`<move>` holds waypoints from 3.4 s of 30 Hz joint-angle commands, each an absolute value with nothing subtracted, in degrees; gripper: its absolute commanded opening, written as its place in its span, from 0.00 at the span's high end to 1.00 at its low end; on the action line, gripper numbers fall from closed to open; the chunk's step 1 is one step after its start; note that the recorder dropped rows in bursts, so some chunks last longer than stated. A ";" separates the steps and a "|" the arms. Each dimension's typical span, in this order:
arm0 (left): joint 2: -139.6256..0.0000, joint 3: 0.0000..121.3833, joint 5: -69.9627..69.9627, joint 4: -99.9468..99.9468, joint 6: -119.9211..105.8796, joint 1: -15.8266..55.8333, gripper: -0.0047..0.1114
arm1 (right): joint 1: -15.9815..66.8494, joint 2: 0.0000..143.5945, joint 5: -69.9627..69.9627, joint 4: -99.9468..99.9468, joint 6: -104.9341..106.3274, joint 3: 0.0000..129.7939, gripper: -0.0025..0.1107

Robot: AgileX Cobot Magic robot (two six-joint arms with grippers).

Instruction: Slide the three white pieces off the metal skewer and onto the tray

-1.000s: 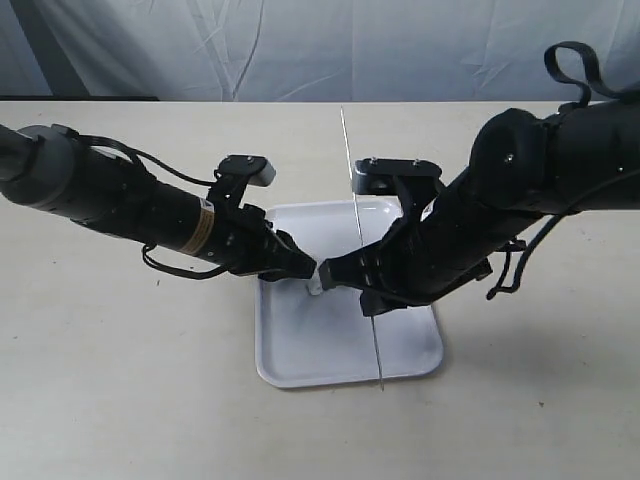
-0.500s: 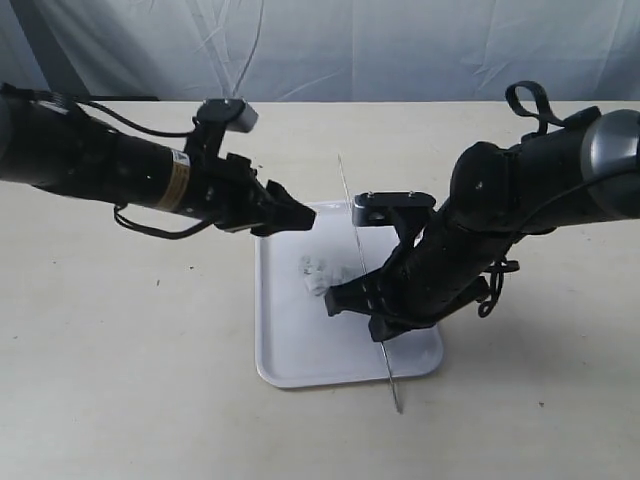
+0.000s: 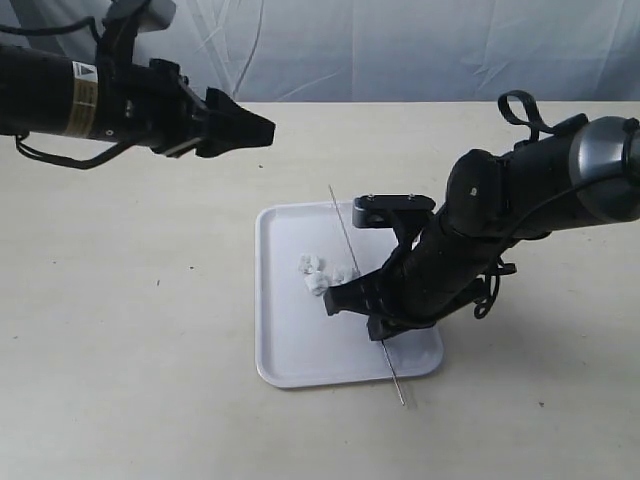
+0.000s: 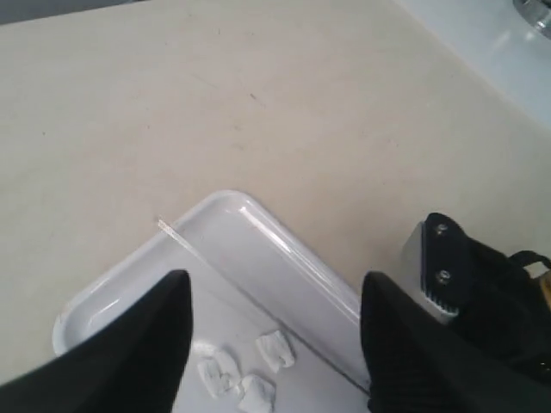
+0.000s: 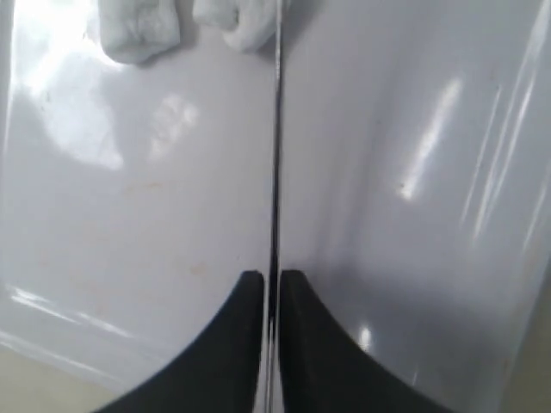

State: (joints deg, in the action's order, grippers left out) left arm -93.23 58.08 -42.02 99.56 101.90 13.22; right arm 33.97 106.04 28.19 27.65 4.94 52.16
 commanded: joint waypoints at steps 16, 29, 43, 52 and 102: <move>-69.08 54.76 -46.94 99.95 104.61 3.87 0.54 | 26.06 89.87 36.97 14.82 3.91 52.42 0.70; -22.02 29.82 -39.96 99.95 108.83 -5.73 0.91 | 12.69 47.53 36.31 27.61 22.47 41.35 0.98; -0.97 5.13 -14.60 95.88 119.94 -5.73 0.96 | 12.69 11.54 30.63 23.78 21.85 21.97 0.98; -0.97 0.84 -16.74 88.74 119.33 -5.73 0.96 | 12.69 11.14 25.95 19.58 22.27 21.97 0.98; 0.00 0.00 14.24 -3.97 -5.06 -2.98 0.96 | 2.65 0.00 16.84 -2.89 -0.91 0.00 0.98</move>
State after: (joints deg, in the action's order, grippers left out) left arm -0.30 0.13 13.69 -3.17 -4.17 -2.39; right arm 3.01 0.34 16.95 -2.95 1.21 0.10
